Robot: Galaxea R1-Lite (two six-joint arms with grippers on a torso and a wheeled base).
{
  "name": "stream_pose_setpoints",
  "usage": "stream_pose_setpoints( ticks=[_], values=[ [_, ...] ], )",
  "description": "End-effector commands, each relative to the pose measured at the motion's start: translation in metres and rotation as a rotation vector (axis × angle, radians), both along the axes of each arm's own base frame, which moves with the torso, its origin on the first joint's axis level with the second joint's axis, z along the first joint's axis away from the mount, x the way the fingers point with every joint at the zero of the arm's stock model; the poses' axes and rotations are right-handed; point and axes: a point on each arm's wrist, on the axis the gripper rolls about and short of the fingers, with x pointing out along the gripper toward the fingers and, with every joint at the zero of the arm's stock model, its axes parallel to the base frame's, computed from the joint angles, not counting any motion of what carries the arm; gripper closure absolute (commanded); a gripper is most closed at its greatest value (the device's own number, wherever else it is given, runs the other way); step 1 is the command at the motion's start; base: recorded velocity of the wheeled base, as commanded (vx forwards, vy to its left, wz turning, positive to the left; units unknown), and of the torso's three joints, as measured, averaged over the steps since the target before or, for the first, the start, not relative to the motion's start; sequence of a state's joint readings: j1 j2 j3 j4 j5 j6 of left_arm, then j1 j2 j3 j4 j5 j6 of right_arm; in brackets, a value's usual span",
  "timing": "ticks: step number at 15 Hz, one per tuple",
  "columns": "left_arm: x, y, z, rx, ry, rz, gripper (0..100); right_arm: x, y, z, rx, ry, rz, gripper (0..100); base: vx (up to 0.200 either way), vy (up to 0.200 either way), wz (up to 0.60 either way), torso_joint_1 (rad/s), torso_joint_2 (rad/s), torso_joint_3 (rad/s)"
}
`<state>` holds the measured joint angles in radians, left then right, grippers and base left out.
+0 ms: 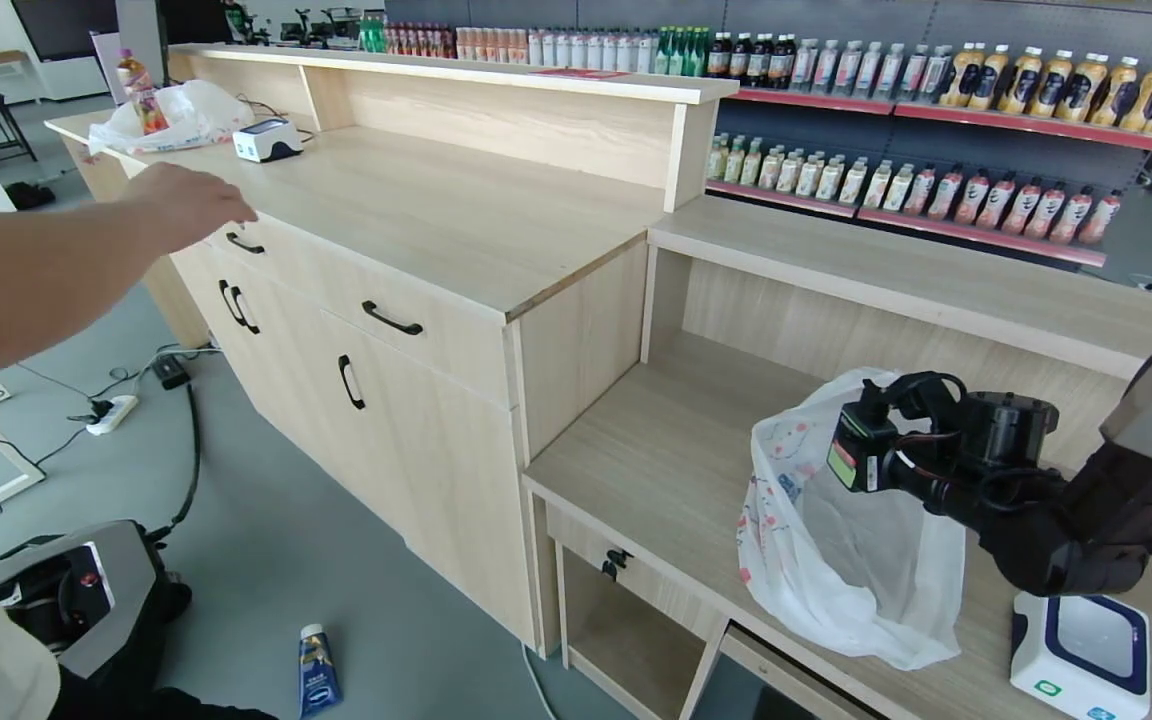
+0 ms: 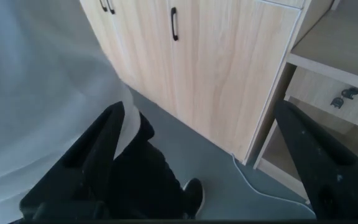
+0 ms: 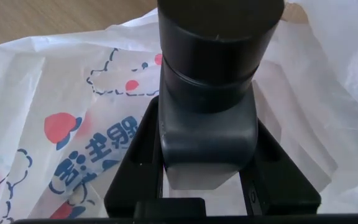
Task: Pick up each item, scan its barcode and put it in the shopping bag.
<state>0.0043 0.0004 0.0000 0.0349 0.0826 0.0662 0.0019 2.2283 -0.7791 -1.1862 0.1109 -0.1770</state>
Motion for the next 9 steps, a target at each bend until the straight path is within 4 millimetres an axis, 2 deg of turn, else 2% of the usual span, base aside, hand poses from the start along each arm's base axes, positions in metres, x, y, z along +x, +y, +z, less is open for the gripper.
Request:
stream_pose_setpoints(
  ticks=[1,9],
  values=[
    [0.000,0.000,0.000,0.001,0.000,0.001,0,0.009,0.001,-0.013,-0.001,0.013,0.004,100,0.000,0.000,0.00,0.000,0.00,0.000],
    [0.000,0.000,0.000,0.000,0.000,0.001,0,0.038,0.001,-0.030,-0.004,-0.024,0.008,100,0.000,0.000,0.00,0.000,0.00,0.000]
  ],
)
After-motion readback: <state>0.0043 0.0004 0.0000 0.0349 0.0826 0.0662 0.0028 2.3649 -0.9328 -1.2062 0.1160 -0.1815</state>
